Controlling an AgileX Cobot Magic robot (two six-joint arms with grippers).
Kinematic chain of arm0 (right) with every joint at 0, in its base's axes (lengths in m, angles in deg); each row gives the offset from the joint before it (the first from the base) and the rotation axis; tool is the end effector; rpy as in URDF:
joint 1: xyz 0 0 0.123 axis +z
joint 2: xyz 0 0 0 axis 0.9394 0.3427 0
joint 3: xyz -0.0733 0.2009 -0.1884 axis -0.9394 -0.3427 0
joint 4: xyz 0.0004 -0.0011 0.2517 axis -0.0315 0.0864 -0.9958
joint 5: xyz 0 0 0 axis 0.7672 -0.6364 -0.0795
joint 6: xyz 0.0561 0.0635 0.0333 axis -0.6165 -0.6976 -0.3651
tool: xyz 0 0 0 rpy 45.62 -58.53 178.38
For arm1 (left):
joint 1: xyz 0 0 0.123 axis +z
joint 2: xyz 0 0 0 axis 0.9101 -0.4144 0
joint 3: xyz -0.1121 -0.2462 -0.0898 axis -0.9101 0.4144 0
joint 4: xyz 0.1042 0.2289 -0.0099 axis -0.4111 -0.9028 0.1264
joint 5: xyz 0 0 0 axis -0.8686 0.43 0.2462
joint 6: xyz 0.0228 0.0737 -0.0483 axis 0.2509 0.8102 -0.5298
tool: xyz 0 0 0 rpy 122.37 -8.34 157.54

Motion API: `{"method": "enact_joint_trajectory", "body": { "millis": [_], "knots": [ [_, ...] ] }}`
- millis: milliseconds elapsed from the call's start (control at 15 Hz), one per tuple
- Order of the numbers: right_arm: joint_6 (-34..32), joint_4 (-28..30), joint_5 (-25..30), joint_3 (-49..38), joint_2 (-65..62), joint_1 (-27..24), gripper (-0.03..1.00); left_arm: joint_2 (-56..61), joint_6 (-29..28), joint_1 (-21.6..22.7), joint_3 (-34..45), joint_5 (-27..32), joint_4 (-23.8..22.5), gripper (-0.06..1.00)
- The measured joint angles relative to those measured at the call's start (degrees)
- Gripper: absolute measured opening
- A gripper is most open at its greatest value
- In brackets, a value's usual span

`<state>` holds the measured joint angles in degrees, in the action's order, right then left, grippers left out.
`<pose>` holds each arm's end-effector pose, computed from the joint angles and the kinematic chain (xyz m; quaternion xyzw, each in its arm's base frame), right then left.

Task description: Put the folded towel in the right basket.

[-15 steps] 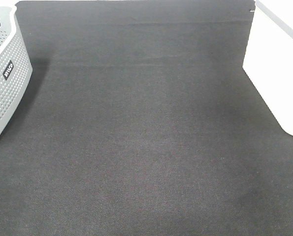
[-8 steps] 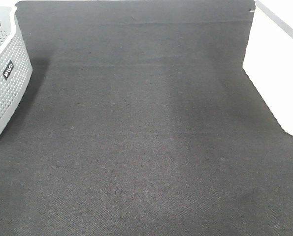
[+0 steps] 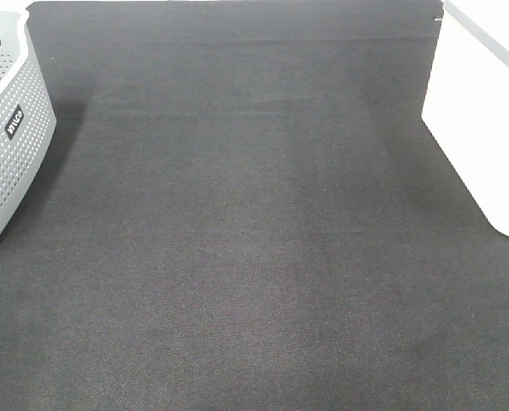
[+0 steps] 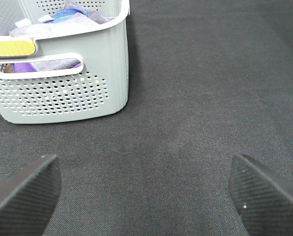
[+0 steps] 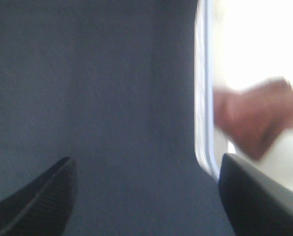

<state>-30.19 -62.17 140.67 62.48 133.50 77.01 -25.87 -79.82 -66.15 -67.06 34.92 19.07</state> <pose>0.2974 0.0403 0.4133 -0.0437 0.9546 0.0427 0.2916 -0.0057 -0.0064 0.2777 0.0297 0.8497 -0.0294 0.5256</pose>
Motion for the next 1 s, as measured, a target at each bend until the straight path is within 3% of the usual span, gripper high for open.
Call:
{"method": "enact_joint_trajectory", "body": {
  "millis": [467,733,1000],
  "knots": [
    [-0.97,1.2,0.06,-43.14,-27.67,0.0,0.74,0.0,0.0,0.0,0.0,0.0,0.0,0.88],
    [-0.52,1.2,-2.52,-57.98,-43.09,0.0,0.74,0.0,0.0,0.0,0.0,0.0,0.0,0.88],
    [1.38,1.2,-7.56,-63.66,-57.93,0.0,0.74,0.0,0.0,0.0,0.0,0.0,0.0,0.88]
  ]
}}
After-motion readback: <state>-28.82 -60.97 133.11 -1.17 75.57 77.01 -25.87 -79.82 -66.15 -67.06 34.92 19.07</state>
